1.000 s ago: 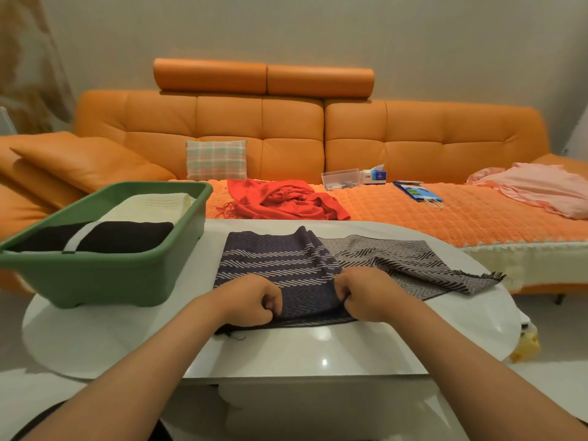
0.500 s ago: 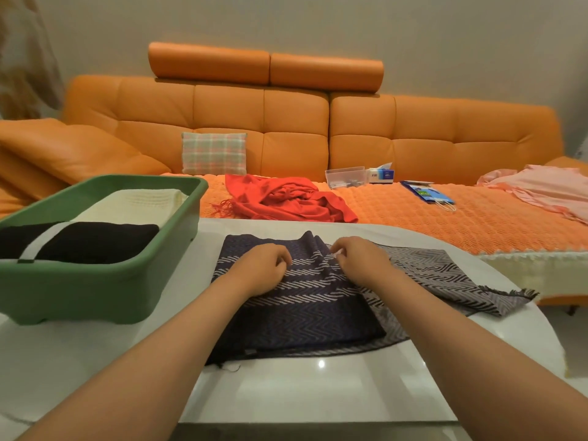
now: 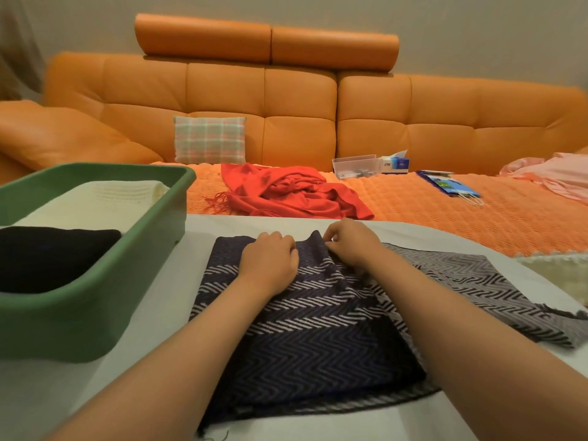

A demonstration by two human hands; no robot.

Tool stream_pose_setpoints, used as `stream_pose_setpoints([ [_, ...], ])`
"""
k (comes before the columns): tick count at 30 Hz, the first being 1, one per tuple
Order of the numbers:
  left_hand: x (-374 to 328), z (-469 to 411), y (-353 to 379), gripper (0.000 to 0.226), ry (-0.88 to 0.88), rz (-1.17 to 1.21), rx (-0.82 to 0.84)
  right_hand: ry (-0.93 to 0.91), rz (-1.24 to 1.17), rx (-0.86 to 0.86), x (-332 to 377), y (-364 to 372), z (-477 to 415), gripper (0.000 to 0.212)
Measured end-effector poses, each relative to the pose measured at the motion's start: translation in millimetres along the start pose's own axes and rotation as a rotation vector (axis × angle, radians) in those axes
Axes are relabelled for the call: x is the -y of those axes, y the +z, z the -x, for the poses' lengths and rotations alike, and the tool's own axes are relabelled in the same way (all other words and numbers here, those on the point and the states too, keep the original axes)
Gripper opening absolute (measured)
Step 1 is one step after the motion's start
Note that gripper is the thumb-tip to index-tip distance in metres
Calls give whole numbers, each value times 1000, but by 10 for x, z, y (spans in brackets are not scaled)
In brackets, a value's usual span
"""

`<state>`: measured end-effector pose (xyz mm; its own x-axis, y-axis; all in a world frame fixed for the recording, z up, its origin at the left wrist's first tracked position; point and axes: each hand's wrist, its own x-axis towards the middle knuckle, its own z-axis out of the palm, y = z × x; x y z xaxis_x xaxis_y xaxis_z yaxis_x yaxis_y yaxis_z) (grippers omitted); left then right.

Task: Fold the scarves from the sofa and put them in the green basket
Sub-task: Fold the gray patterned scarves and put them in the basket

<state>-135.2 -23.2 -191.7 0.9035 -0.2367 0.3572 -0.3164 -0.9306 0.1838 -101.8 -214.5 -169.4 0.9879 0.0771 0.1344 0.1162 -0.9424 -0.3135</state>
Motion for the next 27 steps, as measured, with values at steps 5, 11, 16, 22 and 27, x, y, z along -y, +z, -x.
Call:
stream_pose_setpoints([
  [5,50,32,105,33,11,11,-58,50,-82,-165,-191,-59,37,11],
  [11,2,46,40,41,260,40,-18,246,69,-140,-389,-110,106,15],
  [16,-287,110,15,84,111,-78,470,52,101,-207,-292,-144,255,33],
  [22,-276,148,-5,59,113,169,364,-246,85,-14,9,-33,534,52],
  [27,125,206,-75,66,-125,-65,405,-144,203,332,-122,69,677,63],
])
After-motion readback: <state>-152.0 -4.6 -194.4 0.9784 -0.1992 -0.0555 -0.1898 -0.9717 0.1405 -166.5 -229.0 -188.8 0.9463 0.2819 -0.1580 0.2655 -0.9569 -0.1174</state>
